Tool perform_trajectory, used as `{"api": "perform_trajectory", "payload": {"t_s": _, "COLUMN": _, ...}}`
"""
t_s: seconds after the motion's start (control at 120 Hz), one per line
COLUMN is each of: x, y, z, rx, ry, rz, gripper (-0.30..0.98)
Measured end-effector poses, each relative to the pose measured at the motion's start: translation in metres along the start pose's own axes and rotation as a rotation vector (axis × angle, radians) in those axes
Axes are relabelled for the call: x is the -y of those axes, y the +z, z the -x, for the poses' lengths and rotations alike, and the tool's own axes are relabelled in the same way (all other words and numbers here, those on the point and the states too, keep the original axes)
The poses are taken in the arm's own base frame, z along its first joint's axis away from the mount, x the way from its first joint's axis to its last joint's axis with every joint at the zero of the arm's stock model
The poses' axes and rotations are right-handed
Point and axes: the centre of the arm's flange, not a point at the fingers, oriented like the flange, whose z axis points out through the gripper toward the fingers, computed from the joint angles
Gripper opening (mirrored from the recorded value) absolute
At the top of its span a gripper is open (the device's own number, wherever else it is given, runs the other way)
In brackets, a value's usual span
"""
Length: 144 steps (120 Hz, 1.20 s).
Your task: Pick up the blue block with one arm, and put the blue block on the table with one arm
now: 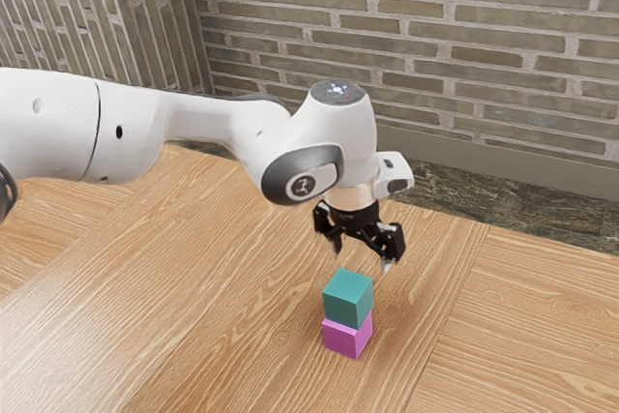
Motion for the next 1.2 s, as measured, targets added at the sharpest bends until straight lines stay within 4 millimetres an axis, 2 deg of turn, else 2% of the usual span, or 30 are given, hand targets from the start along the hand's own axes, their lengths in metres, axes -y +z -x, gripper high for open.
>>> {"api": "perform_trajectory", "payload": {"t_s": 0.067, "x": -0.002, "y": -0.010, "z": 0.019, "rx": -0.001, "ry": 0.011, "rz": -0.019, "gripper": 0.66}}
{"api": "perform_trajectory", "payload": {"t_s": 0.117, "x": -0.002, "y": -0.009, "z": 0.034, "rx": 0.014, "ry": 0.011, "rz": -0.028, "gripper": 0.66}}
{"api": "perform_trajectory", "payload": {"t_s": 0.2, "x": -0.002, "y": -0.008, "z": 0.044, "rx": 0.028, "ry": 0.005, "rz": -0.032, "gripper": 0.66}}
{"api": "perform_trajectory", "payload": {"t_s": 0.317, "x": -0.002, "y": -0.003, "z": 0.046, "rx": 0.040, "ry": -0.002, "rz": -0.028, "gripper": 0.66}}
{"api": "perform_trajectory", "payload": {"t_s": 0.483, "x": -0.004, "y": 0.023, "z": 0.046, "rx": 0.073, "ry": -0.008, "rz": -0.016, "gripper": 0.66}}
{"api": "perform_trajectory", "payload": {"t_s": 0.717, "x": -0.003, "y": 0.039, "z": 0.044, "rx": 0.080, "ry": -0.014, "rz": -0.002, "gripper": 0.66}}
{"api": "perform_trajectory", "payload": {"t_s": 0.883, "x": -0.003, "y": 0.040, "z": 0.043, "rx": 0.075, "ry": -0.014, "rz": 0.002, "gripper": 0.41}}
{"api": "perform_trajectory", "payload": {"t_s": 1.0, "x": -0.003, "y": 0.039, "z": 0.043, "rx": 0.070, "ry": -0.014, "rz": -0.001, "gripper": 0.34}}
{"api": "perform_trajectory", "payload": {"t_s": 1.067, "x": -0.001, "y": 0.031, "z": 0.039, "rx": 0.053, "ry": -0.018, "rz": -0.005, "gripper": 0.32}}
{"api": "perform_trajectory", "payload": {"t_s": 1.142, "x": 0.006, "y": 0.001, "z": 0.019, "rx": 0.008, "ry": -0.037, "rz": -0.015, "gripper": 0.31}}
{"api": "perform_trajectory", "payload": {"t_s": 1.2, "x": 0.010, "y": -0.010, "z": 0.011, "rx": -0.004, "ry": -0.043, "rz": -0.030, "gripper": 0.30}}
